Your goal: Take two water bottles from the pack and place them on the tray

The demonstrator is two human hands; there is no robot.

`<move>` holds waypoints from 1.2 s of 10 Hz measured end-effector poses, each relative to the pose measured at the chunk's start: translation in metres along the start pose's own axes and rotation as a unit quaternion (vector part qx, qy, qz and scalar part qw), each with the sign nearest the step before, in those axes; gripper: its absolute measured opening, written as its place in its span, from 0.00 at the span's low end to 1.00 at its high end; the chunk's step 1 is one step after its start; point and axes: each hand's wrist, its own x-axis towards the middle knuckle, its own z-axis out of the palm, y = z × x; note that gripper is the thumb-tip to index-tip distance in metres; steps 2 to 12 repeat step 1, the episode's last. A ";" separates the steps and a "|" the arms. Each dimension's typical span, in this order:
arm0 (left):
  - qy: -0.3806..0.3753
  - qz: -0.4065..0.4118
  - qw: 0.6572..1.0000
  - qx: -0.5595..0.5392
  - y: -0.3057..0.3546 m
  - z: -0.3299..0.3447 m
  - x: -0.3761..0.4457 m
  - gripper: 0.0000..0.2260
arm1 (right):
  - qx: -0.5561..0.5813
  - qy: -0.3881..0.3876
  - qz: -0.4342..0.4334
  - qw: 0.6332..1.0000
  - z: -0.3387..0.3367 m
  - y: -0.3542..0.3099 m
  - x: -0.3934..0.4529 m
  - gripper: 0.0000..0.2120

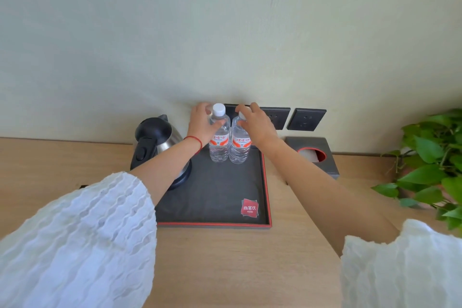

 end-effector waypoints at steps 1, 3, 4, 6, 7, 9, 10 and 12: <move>0.000 -0.055 0.998 -0.012 -0.004 -0.010 -0.015 0.03 | 0.028 0.019 0.017 0.999 -0.011 0.002 -0.009 0.21; 0.000 -0.055 0.998 -0.012 -0.004 -0.010 -0.015 0.03 | 0.028 0.019 0.017 0.999 -0.011 0.002 -0.009 0.21; 0.000 -0.055 0.998 -0.012 -0.004 -0.010 -0.015 0.03 | 0.028 0.019 0.017 0.999 -0.011 0.002 -0.009 0.21; 0.000 -0.055 0.998 -0.012 -0.004 -0.010 -0.015 0.03 | 0.028 0.019 0.017 0.999 -0.011 0.002 -0.009 0.21; 0.000 -0.055 0.998 -0.012 -0.004 -0.010 -0.015 0.03 | 0.028 0.019 0.017 0.999 -0.011 0.002 -0.009 0.21; 0.000 -0.055 0.998 -0.012 -0.004 -0.010 -0.015 0.03 | 0.028 0.019 0.017 0.999 -0.011 0.002 -0.009 0.21; 0.000 -0.055 0.998 -0.012 -0.004 -0.010 -0.015 0.03 | 0.028 0.019 0.017 0.999 -0.011 0.002 -0.009 0.21; 0.000 -0.055 0.998 -0.012 -0.004 -0.010 -0.015 0.03 | 0.028 0.019 0.017 0.999 -0.011 0.002 -0.009 0.21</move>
